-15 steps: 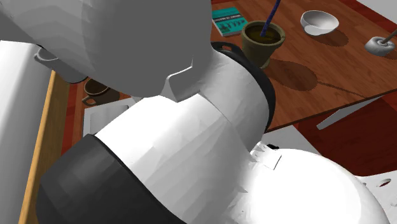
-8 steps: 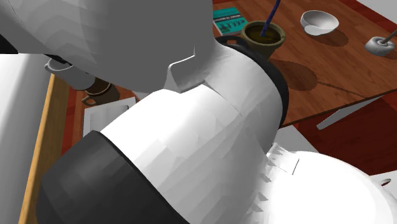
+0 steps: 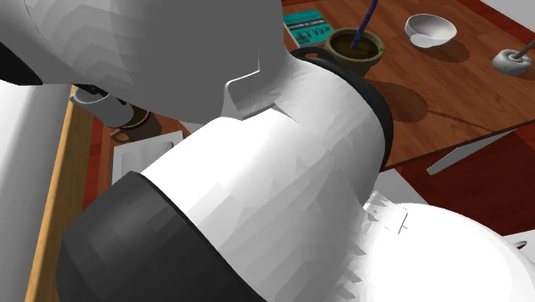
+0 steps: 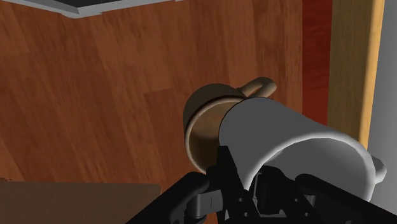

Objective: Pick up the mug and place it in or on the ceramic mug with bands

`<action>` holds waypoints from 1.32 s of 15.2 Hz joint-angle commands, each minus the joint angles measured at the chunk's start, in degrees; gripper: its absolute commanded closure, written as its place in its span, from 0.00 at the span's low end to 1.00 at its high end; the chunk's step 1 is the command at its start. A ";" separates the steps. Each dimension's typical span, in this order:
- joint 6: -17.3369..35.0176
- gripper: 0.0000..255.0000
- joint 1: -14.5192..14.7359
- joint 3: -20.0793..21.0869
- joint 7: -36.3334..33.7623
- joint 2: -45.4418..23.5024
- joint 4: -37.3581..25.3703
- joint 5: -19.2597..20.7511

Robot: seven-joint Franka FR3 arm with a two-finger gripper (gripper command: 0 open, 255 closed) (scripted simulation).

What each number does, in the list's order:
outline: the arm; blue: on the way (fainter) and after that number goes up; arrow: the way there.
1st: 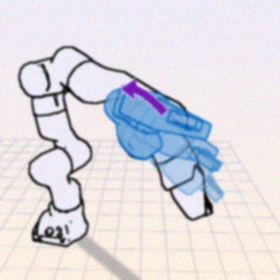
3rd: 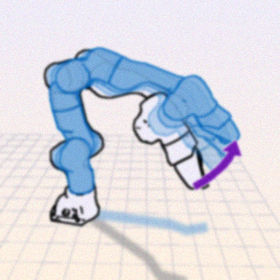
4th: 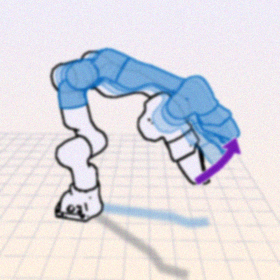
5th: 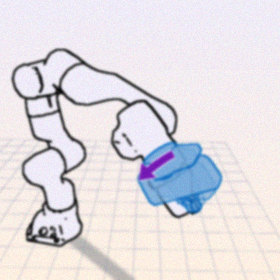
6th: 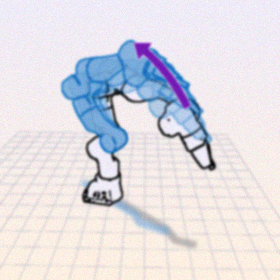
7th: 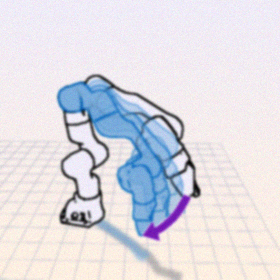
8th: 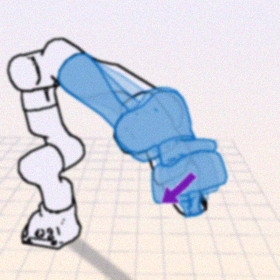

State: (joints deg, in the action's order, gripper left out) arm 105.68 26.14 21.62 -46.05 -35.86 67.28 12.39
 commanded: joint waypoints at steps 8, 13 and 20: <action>0.06 0.00 -0.01 0.00 -0.01 0.02 0.08 0.00; -7.05 0.00 0.82 0.16 0.53 0.29 -6.90 -0.25; -7.05 0.00 0.83 0.16 0.53 0.29 -6.90 -0.25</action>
State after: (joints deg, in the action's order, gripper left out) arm 98.66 26.96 21.78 -45.52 -35.58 60.39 12.15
